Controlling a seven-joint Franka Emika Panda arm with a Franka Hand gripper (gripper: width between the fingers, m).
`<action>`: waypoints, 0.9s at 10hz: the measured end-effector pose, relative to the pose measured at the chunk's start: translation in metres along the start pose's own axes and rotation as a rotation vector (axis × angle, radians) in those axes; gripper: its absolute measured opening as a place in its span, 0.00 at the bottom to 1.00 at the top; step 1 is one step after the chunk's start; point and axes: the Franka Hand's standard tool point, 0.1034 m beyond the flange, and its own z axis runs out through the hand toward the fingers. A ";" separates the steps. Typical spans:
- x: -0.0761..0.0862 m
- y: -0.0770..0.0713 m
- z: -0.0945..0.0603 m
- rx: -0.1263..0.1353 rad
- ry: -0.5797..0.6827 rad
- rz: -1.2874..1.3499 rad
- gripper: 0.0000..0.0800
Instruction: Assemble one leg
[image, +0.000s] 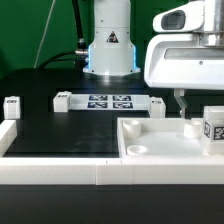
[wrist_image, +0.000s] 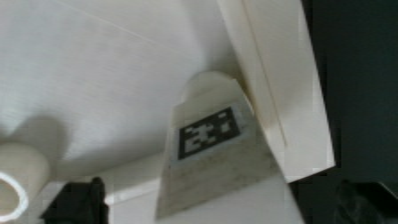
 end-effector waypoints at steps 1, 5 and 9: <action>0.000 0.002 0.001 -0.002 -0.001 -0.072 0.81; 0.001 0.004 0.000 -0.024 0.003 -0.339 0.81; 0.001 0.004 0.001 -0.024 0.003 -0.293 0.36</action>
Offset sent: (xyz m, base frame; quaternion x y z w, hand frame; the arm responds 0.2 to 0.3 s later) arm -0.0031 0.0037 0.0032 0.0004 -0.0070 -0.2138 0.9768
